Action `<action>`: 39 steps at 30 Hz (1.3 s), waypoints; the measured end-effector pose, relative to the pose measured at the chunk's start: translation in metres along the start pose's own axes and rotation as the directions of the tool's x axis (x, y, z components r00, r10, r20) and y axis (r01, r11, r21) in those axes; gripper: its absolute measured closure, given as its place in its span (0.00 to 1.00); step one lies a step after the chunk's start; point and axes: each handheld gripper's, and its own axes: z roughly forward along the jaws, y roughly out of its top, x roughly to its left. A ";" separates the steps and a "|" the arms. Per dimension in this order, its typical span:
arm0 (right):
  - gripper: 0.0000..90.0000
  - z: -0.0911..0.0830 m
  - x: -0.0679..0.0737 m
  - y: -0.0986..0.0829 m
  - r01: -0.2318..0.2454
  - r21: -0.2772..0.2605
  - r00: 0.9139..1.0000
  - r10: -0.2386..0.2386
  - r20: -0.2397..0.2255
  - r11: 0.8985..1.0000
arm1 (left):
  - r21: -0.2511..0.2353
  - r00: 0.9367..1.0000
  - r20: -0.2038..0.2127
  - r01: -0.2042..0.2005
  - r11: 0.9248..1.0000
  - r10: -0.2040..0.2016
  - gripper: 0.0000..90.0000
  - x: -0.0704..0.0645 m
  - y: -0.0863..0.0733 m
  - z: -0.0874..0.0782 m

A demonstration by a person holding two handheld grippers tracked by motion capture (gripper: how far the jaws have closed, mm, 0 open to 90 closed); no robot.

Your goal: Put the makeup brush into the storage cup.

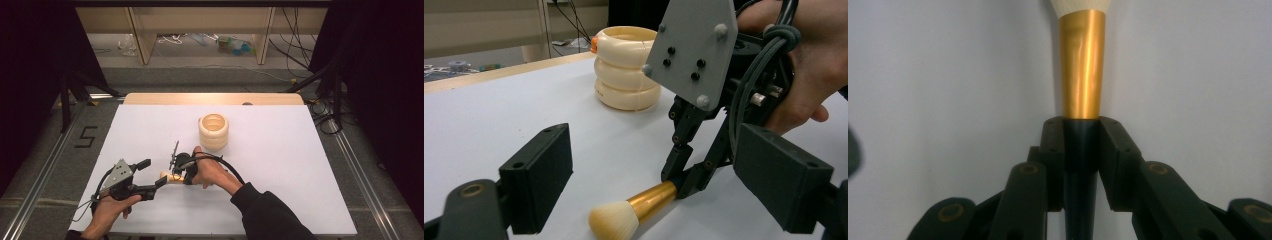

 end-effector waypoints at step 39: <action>0.83 -0.099 -0.038 -0.067 -0.164 -0.677 0.962 0.269 0.052 0.718 | -0.025 1.000 0.003 0.003 1.000 -0.003 0.18 -0.002 0.001 0.000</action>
